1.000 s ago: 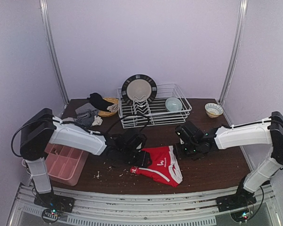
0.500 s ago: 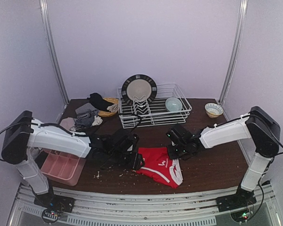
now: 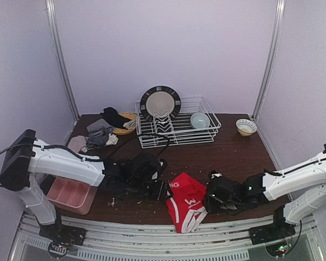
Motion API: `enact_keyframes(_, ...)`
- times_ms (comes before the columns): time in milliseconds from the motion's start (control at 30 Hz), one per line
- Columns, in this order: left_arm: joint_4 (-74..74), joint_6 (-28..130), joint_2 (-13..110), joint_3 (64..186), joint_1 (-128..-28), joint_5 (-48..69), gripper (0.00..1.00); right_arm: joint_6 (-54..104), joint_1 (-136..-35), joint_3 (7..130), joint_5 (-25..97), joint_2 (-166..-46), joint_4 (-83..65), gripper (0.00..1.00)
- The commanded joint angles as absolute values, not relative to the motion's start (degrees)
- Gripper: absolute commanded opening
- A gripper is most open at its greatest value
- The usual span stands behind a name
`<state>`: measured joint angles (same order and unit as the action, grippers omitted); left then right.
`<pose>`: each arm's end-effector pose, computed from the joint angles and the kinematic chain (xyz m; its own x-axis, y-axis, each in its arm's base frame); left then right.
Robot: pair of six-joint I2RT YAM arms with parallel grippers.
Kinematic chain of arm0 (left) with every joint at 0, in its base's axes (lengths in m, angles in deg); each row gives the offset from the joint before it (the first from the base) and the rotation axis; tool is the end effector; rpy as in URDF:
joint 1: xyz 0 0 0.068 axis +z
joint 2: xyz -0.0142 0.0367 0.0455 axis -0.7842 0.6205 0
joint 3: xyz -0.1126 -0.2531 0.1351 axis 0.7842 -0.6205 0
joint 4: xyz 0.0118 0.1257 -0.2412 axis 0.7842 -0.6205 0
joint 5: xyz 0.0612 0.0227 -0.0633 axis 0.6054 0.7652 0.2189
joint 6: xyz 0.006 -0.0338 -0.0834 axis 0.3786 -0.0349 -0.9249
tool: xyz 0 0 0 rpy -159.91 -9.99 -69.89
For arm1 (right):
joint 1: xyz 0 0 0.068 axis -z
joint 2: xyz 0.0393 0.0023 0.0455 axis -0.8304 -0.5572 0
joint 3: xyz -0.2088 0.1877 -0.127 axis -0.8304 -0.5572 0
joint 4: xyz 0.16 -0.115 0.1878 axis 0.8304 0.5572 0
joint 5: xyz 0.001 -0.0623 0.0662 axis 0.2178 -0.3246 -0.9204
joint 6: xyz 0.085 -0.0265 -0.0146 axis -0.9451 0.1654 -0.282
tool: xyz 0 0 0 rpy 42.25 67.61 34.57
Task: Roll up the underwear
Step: Move the underwear to the center of the board, then adjust the underwear at the center of the board.
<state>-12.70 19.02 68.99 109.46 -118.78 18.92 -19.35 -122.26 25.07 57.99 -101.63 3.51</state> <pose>0.1509 -0.3566 0.1801 -0.8461 0.2417 -0.4751 0.4667 0.7665 -0.4412 0.1227 0.2286 0.1421 -0.8621 -0.0798 -0.5005 -0.2568 0.9202 0.2955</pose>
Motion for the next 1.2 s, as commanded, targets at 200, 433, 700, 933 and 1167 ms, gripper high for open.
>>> enact_keyframes(200,-16.2,19.5,78.3,116.4,-119.1,21.6,0.33,-17.0,-119.5,26.1,66.8,-88.1,12.0,0.51)
enact_keyframes(433,-15.3,22.6,84.3,121.8,-113.0,14.9,0.13,-14.8,-113.4,24.9,60.2,-95.1,7.4,0.32)
enact_keyframes(700,-22.1,33.3,95.3,137.3,-108.2,7.0,0.04,-17.8,-113.9,22.7,52.4,-104.6,-1.9,0.23)
enact_keyframes(933,-28.2,38.0,94.2,144.2,-107.1,8.7,0.29,-16.2,-114.7,24.8,55.9,-95.5,6.5,0.38)
enact_keyframes(1167,-28.5,38.8,82.1,134.4,-110.0,13.9,0.65,-13.3,-111.9,27.7,52.5,-91.1,9.9,0.46)
